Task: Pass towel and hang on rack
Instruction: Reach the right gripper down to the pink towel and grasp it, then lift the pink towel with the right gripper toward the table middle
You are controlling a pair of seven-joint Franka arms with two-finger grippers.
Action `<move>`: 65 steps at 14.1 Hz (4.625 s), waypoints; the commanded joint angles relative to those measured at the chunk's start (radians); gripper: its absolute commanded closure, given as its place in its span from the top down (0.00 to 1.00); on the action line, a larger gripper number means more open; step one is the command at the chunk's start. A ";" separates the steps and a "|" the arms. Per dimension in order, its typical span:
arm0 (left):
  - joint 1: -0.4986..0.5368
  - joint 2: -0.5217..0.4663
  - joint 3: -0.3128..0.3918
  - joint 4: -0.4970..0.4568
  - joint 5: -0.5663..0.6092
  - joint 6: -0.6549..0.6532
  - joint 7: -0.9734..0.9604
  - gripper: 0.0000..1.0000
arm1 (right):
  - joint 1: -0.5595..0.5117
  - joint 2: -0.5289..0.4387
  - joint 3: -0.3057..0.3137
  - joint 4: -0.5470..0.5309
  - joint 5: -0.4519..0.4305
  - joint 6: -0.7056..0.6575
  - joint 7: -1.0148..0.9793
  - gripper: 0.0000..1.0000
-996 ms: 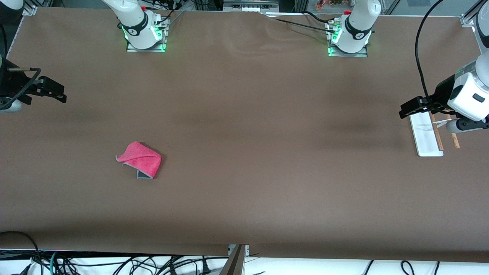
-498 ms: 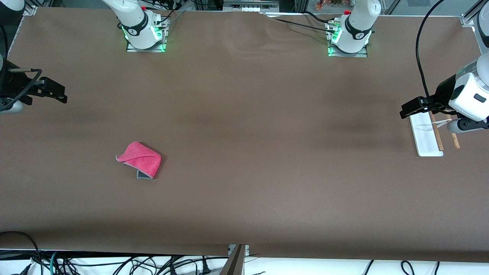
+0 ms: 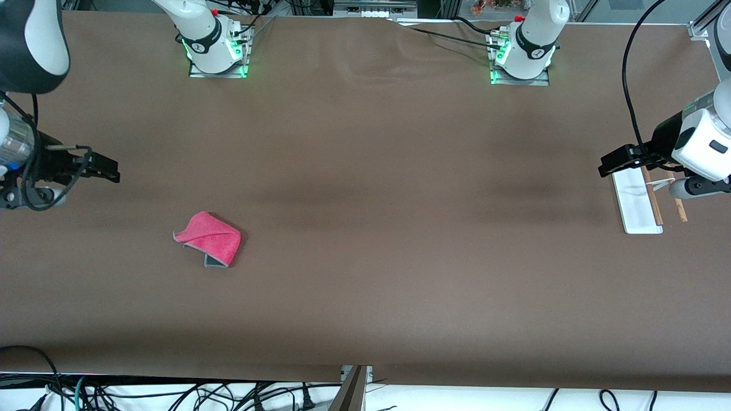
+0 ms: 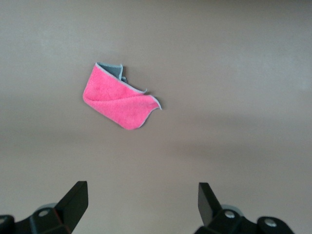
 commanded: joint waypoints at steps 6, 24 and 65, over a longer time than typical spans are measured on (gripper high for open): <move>0.000 -0.003 -0.005 0.006 0.025 -0.028 0.005 1.00 | 0.020 0.184 0.004 0.018 -0.005 0.217 0.013 1.00; -0.009 -0.028 -0.011 0.014 0.015 -0.178 -0.016 1.00 | 0.048 0.497 0.024 -0.030 0.004 0.460 -0.008 1.00; -0.014 -0.007 -0.010 0.001 -0.030 -0.025 -0.010 1.00 | 0.574 0.219 0.023 0.412 0.058 0.109 0.537 0.00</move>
